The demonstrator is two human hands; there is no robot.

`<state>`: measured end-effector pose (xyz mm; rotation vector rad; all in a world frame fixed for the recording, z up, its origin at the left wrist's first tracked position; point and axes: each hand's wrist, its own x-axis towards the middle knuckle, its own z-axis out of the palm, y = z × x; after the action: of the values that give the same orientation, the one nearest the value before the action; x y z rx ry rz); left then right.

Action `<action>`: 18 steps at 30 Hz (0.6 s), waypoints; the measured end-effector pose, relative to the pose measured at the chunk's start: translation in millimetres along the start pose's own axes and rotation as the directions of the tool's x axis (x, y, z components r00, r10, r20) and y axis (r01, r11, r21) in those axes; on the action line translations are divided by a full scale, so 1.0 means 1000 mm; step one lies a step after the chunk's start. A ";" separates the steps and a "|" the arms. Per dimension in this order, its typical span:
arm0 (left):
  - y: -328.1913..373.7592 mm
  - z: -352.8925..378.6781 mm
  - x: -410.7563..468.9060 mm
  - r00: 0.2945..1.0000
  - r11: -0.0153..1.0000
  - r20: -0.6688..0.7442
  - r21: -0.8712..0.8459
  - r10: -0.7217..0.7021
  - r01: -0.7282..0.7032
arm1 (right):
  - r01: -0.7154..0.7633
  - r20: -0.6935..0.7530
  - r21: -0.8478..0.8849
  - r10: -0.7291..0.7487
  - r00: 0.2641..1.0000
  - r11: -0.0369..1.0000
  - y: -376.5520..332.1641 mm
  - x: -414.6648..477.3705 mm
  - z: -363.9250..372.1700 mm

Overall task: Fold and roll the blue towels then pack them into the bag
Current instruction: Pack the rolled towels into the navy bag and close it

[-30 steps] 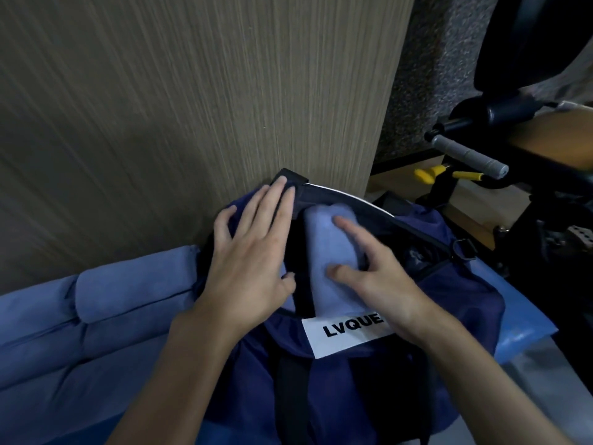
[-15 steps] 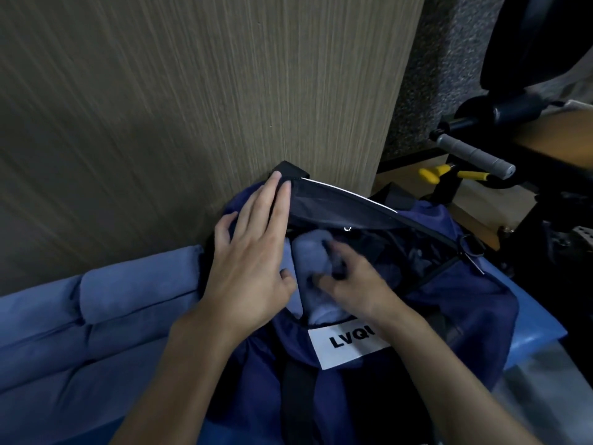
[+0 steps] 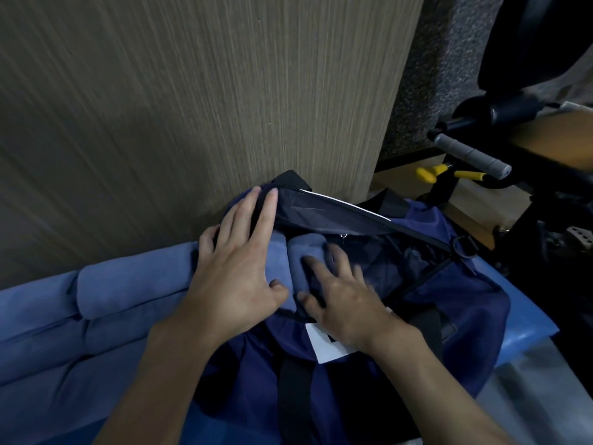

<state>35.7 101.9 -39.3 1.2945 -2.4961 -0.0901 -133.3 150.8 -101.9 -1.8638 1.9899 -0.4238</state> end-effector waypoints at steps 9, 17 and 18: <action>-0.004 0.001 -0.003 0.999 1.000 0.032 0.009 -0.007 0.007 | 0.057 0.095 0.005 -0.057 0.994 0.998 0.003 0.009 0.009; -0.013 -0.003 -0.011 0.995 0.999 0.095 -0.039 -0.009 0.012 | 0.020 0.255 0.053 -0.033 0.966 0.998 0.003 0.008 -0.004; -0.013 -0.003 -0.012 0.994 0.999 0.105 -0.049 -0.005 0.010 | 0.009 0.280 0.075 -0.029 0.960 0.997 0.004 0.008 -0.006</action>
<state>52.8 104.1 -41.6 1.3112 -2.5588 -0.2261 -139.5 142.9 -99.2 -1.7878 1.7462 -0.2190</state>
